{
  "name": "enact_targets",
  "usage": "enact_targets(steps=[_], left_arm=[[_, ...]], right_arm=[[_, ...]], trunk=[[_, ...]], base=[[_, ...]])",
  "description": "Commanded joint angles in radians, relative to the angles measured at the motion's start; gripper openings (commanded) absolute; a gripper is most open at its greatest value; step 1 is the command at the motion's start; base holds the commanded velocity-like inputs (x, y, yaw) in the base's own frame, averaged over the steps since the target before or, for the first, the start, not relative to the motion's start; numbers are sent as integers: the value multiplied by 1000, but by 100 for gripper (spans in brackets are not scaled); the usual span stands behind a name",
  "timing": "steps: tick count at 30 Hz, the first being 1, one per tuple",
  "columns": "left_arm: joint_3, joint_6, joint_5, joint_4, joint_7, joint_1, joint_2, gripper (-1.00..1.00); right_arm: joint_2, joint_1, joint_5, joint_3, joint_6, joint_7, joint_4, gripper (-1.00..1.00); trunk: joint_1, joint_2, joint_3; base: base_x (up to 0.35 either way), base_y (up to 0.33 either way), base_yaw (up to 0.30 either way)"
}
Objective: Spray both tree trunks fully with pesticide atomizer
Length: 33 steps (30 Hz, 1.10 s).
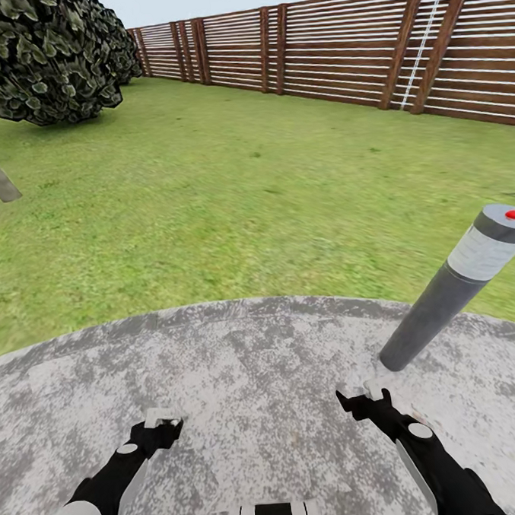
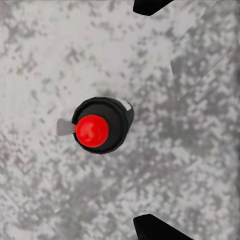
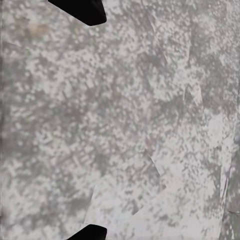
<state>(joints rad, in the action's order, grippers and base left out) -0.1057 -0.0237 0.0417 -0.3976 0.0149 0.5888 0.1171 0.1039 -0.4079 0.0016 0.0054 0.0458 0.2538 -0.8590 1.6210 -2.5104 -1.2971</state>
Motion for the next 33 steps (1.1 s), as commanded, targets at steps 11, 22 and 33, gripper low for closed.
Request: enact_targets(steps=[11, 22, 33], left_arm=[[-6, -2, 4, -1, 0, 0, 1, 100], [-6, -2, 4, -2, 0, 0, 2, 100], [-6, -2, 4, -3, 0, 0, 3, 100]], right_arm=[[3, 1, 2, -2, -76, -1, 1, 100], [0, 1, 3, -3, -231, -1, 41, 100], [0, 1, 3, -2, -232, -1, 40, 100]], trunk=[[2, -2, -33], [5, -3, -57], [7, -4, -74]], base=[[0, 0, 0], [0, 0, 0], [0, 0, 0]])
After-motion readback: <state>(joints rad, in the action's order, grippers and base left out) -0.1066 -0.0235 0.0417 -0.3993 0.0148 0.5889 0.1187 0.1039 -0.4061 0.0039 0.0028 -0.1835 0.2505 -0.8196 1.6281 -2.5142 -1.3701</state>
